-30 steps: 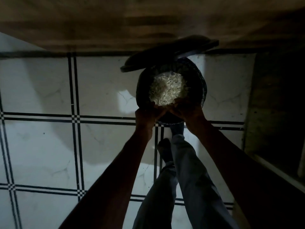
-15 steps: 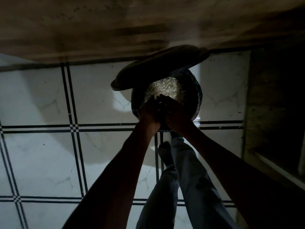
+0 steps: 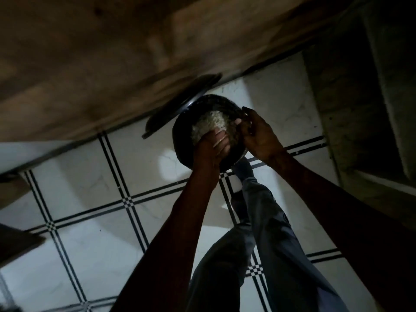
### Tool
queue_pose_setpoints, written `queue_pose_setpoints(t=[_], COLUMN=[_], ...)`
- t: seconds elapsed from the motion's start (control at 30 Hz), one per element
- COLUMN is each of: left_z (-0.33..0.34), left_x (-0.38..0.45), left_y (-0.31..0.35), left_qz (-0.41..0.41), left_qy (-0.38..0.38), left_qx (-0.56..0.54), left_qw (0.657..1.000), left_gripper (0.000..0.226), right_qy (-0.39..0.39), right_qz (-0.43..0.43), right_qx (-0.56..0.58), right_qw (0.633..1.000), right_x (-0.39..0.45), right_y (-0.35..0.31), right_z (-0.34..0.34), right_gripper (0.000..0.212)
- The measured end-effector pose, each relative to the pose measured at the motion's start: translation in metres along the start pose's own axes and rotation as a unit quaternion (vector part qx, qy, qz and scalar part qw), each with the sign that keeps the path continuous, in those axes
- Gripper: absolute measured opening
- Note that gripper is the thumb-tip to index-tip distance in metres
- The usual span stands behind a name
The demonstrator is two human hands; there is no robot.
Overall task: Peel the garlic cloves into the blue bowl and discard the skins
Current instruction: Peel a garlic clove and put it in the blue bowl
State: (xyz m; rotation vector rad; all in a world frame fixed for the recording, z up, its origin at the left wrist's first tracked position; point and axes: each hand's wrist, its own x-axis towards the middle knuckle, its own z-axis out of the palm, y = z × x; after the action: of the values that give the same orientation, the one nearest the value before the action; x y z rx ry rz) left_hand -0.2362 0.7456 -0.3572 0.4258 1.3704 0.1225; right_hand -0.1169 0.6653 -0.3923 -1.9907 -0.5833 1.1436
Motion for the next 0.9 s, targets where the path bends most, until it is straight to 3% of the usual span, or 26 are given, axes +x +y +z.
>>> queue_pose_setpoints(t=[0.07,0.23,0.47,0.67,0.9], left_z=[0.014,0.070,0.205,0.296,0.361], left_x=[-0.044,-0.169,-0.341,-0.442,-0.498], left_y=[-0.001,0.009,-0.029,-0.098,-0.235], left_qz=[0.011,0.123,0.206,0.232,0.204], left_qy=[-0.031,-0.068,-0.266,-0.384,-0.465], left_qx=[0.050,0.168,0.281,0.344,0.441], left_qw=[0.998,0.976,0.899,0.825,0.740], left_gripper=[0.048,0.019,0.018,0.015,0.017], right_qy=[0.078,0.200,0.392,0.533,0.631], right_qz=[0.011,-0.048,-0.105,-0.072,-0.030], right_qx=[0.047,0.119,0.204,0.238,0.269], right_qw=[0.996,0.971,0.891,0.808,0.727], right_x=[-0.031,-0.148,-0.362,-0.499,-0.624], right_y=[-0.028,-0.094,-0.136,-0.103,-0.001], right_z=[-0.038,-0.141,-0.266,-0.343,-0.382], right_gripper=[0.052,0.050,0.039,0.038,0.034])
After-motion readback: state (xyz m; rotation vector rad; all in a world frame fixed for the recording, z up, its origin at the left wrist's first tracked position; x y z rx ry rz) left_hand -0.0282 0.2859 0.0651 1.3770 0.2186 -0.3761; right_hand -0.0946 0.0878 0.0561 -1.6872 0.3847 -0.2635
